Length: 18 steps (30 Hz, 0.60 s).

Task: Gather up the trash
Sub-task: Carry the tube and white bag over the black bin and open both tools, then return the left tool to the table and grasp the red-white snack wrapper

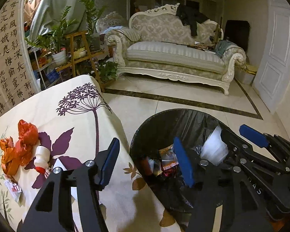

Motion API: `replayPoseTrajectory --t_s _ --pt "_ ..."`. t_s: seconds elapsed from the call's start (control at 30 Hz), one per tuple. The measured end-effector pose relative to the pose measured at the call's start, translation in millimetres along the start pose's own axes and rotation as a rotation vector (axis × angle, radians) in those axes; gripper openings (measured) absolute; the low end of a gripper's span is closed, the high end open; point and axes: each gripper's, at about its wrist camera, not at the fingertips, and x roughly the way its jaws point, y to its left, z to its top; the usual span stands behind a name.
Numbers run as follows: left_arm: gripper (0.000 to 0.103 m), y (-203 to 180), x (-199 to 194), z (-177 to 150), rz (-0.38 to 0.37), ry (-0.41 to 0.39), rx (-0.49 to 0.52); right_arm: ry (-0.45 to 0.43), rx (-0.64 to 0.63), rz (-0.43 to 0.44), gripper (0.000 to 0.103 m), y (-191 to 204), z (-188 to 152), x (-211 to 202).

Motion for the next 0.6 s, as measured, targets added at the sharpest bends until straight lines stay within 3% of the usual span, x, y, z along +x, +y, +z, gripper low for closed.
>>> replayPoseTrajectory --t_s 0.2,0.3,0.37,0.47,0.6 --pt "0.065 11.0 -2.4 0.5 0.022 0.002 -0.036 -0.003 0.018 -0.011 0.056 -1.3 -1.1 -3.3" --pt "0.070 18.5 -9.2 -0.5 0.037 -0.006 -0.058 -0.009 0.016 -0.008 0.069 1.9 -0.6 -7.1" --pt "0.072 25.2 -15.5 -2.3 0.051 -0.012 -0.071 -0.031 0.023 -0.009 0.084 6.5 -0.8 -12.8" --pt "0.074 34.6 -22.3 -6.1 0.069 -0.011 -0.088 -0.059 0.019 -0.005 0.091 14.8 -1.1 -19.8" --pt "0.075 53.9 -33.4 -13.2 0.105 -0.009 -0.126 -0.070 -0.004 0.011 0.092 31.5 -1.1 -24.2"
